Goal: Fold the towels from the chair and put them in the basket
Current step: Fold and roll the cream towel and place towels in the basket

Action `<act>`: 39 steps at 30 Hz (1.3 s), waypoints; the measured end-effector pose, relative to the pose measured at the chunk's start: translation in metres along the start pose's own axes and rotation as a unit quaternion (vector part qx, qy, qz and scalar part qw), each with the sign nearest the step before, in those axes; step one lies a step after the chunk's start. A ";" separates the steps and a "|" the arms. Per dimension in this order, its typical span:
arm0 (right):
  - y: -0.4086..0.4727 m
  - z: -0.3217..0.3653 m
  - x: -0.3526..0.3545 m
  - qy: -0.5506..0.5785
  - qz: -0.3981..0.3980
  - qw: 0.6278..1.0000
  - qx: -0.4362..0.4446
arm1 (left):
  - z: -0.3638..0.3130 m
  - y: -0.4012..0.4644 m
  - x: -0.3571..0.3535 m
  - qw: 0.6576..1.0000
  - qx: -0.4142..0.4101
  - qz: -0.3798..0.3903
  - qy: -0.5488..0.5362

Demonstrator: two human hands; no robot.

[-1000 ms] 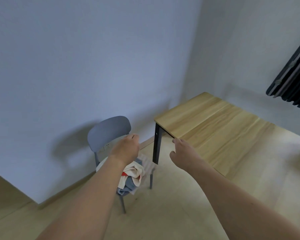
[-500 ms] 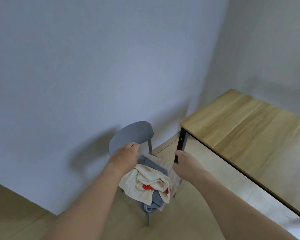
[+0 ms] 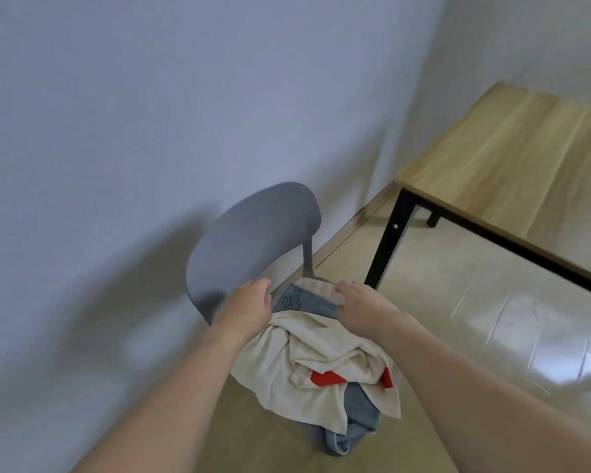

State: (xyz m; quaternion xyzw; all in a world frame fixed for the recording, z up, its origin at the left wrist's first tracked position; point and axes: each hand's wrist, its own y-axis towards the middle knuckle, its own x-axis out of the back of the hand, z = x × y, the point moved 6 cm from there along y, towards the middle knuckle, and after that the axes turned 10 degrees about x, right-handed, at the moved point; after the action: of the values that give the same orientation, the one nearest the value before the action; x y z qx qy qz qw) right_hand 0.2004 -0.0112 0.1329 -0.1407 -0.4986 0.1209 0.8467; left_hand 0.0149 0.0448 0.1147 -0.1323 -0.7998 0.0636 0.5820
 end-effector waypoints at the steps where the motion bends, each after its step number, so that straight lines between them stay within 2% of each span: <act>1: 0.017 -0.014 -0.019 -0.003 -0.008 1.000 -0.001 | 0.005 0.012 -0.026 1.000 0.002 0.002 -0.005; 6: 0.084 -0.086 -0.115 -0.040 -0.028 0.999 0.001 | 0.029 0.065 -0.140 1.000 -0.019 -0.003 -0.014; 11: 0.114 -0.137 -0.175 -0.102 -0.057 0.993 -0.021 | 0.057 0.094 -0.206 0.999 -0.022 -0.026 0.035; 15: 0.103 -0.130 -0.183 -0.147 -0.109 0.983 -0.015 | 0.067 0.085 -0.211 0.998 -0.024 -0.052 -0.013; 19: 0.063 -0.105 -0.161 -0.109 -0.254 0.961 -0.011 | 0.071 0.055 -0.183 0.986 -0.072 -0.114 -0.094; 23: 0.017 -0.077 -0.131 -0.107 -0.334 0.936 0.017 | 0.072 0.019 -0.145 0.962 -0.124 -0.163 -0.178; 25: -0.003 -0.065 -0.123 -0.062 -0.353 0.933 0.029 | 0.071 0.003 -0.137 0.958 -0.132 -0.143 -0.211; 27: -0.022 -0.058 -0.121 0.010 -0.376 0.926 0.035 | 0.070 -0.008 -0.147 0.973 -0.129 -0.076 -0.178; 29: -0.041 -0.057 -0.121 0.089 -0.413 0.906 0.029 | 0.073 -0.015 -0.164 0.986 -0.126 -0.028 -0.107; 31: -0.053 -0.063 -0.118 0.182 -0.450 0.874 -0.001 | 0.089 -0.014 -0.173 0.986 -0.081 -0.017 -0.144; 33: -0.058 -0.076 -0.117 0.317 -0.466 0.825 -0.046 | 0.103 -0.011 -0.170 0.959 -0.021 -0.005 -0.281; 35: -0.060 -0.084 -0.115 0.443 -0.469 0.762 -0.053 | 0.103 -0.008 -0.152 0.910 0.013 -0.021 -0.413; 36: -0.061 -0.087 -0.112 0.470 -0.475 0.742 -0.050 | 0.097 -0.008 -0.137 0.892 0.014 -0.037 -0.451; 37: -0.064 -0.089 -0.109 0.468 -0.486 0.736 -0.048 | 0.088 -0.009 -0.118 0.880 0.004 -0.059 -0.471; 39: -0.074 -0.093 -0.105 0.425 -0.506 0.750 -0.036 | 0.064 -0.021 -0.080 0.865 -0.041 -0.096 -0.490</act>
State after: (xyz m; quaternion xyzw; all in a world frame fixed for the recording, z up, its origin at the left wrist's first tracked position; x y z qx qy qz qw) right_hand 0.2374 -0.1278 0.0312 0.0643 -0.0893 -0.4155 0.9029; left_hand -0.0257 0.0053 0.0264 -0.0309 -0.9928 0.0312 0.1118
